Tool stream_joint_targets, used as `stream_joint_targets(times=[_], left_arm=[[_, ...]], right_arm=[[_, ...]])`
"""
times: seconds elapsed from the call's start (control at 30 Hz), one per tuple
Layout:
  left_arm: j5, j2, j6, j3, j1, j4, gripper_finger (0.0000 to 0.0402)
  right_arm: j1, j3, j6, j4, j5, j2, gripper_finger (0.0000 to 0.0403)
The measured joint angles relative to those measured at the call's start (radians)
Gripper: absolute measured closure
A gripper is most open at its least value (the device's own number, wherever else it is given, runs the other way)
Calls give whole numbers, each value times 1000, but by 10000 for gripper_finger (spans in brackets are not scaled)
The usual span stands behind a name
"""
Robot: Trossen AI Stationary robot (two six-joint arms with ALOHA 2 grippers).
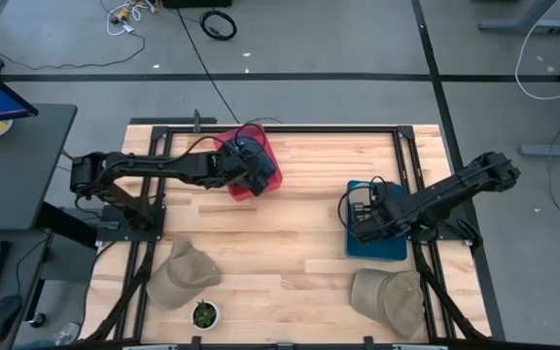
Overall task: Pick & Place hat
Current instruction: Put the middle brown cap into the blue bin, then put the right brown cap into the blue bin
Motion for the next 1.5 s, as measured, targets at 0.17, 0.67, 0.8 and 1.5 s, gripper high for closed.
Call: stream_joint_targets(times=[0.17,0.67,0.8,1.5], left_arm=[[0,0,0,0,0,0,388],[0,0,0,0,0,0,388],[0,0,0,0,0,0,388],[0,0,1,0,0,-1,388]], right_arm=[[2,0,30,-4,-75,0,392],[-11,-143,-24,190,-39,0,317],[-23,-164,-53,194,-39,0,277],[162,148,-1105,343,-611,0,230]])
